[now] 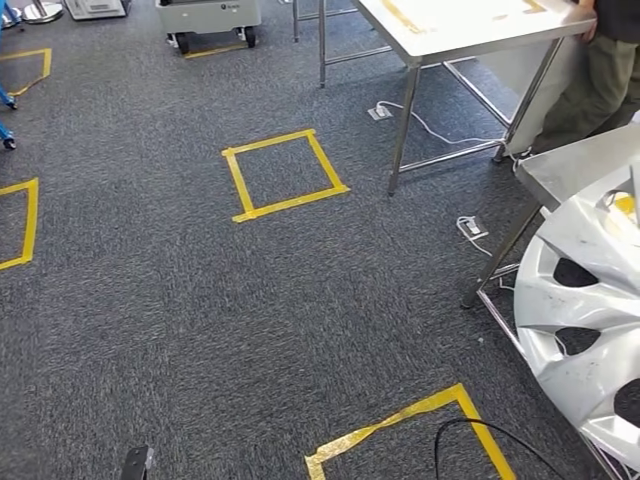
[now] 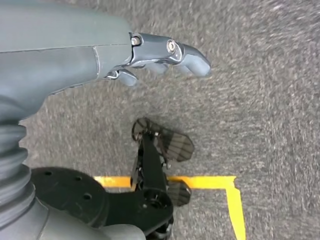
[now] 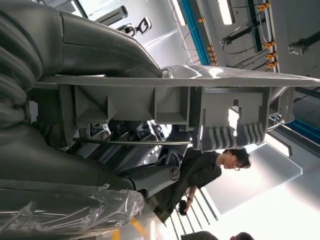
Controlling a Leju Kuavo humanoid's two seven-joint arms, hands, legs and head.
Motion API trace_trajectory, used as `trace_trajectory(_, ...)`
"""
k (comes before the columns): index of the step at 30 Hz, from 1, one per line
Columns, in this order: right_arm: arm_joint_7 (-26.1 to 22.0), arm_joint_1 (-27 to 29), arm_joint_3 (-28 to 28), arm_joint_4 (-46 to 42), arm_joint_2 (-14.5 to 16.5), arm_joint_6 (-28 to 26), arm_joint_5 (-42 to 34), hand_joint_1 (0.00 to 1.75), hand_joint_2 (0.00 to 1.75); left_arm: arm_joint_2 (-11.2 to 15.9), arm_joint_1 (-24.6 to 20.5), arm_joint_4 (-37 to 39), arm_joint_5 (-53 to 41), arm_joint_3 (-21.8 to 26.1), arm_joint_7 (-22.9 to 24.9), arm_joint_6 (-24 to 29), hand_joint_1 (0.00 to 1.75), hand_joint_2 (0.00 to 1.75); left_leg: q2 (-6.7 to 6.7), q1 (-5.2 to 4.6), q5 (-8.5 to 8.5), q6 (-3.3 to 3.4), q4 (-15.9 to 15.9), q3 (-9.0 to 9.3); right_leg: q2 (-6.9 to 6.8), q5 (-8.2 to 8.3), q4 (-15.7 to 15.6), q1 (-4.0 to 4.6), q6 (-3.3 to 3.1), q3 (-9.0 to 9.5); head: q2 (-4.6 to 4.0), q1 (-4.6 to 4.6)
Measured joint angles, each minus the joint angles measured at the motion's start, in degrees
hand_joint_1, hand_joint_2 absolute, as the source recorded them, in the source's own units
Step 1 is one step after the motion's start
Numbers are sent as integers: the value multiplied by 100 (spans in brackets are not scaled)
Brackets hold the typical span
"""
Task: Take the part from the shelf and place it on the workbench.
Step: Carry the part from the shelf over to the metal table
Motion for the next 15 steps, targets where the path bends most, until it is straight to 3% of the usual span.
trace_trajectory(1, 1, 6, 1, -1, 0, -2, -1, 175, 175, 1, -2, 0, 0, 0, 0, 0, 0, 175, 79, 3, 13, 39, -15, 5, -142, -74, 121, 8, 20, -71, 0, 15)
trace_trajectory(3, 2, 1, 9, -2, -1, -5, -2, 175, 175, 8, 8, 0, 0, 0, 0, 0, 0, 175, 237, -13, 14, 89, -25, 15, -545, -410, 717, 24, 49, -349, 0, 38)
trace_trajectory(5, 2, -8, 16, 1, -1, -9, -3, 175, 175, 15, 27, 0, 0, 0, 0, 0, 0, 175, 402, -36, 3, 107, -24, 22, -725, -712, 1408, 17, 84, -654, 0, 39)
trace_trajectory(6, 2, -7, 17, 1, -1, -13, -4, 175, 175, 15, 30, 0, 0, 0, 0, 0, 0, 175, 482, -40, -3, 108, -23, 25, -753, -723, 1526, 15, 93, -692, 0, 42)
trace_trajectory(7, 2, -6, 17, 2, -1, -19, -7, 175, 175, 14, 29, 0, -1, 0, 0, -1, 0, 175, 555, -42, -11, 102, -23, 33, -778, -636, 1428, 14, 98, -616, 0, 41)
trace_trajectory(8, 2, -6, 17, 1, -1, -26, -11, 175, 175, 11, 24, 0, -1, 0, 2, -2, 0, 175, 624, -42, -23, 90, -22, 47, -822, -479, 1127, 13, 97, -432, 0, 41)
trace_trajectory(10, 3, -10, 19, -1, -1, -33, -21, 175, 175, 10, 20, 0, -12, 0, 25, -3, 0, 175, 742, -65, -63, 42, -18, 93, -1060, -234, 372, 29, 76, 15, 0, 38)
trace_trajectory(12, 7, -17, 24, -7, -1, -34, -29, 175, 175, 14, 16, 0, -32, -4, 54, -4, 0, 175, 841, -102, -94, -10, -13, 130, -1183, -176, 28, 54, 11, 214, 0, 26)
trace_trajectory(14, 10, -15, 26, -18, -1, -35, -40, 175, 175, 14, 4, 0, -43, -20, 68, -2, 0, 175, 938, -108, -111, -56, -20, 151, -1054, -163, 21, 64, -66, 198, 0, 21)
trace_trajectory(15, 11, -9, 25, -30, 0, -37, -53, 175, 175, 13, -5, 0, -46, -30, 72, -1, 0, 175, 911, -97, -139, -87, -4, 153, -990, -155, 13, 58, -95, 191, 0, 20)
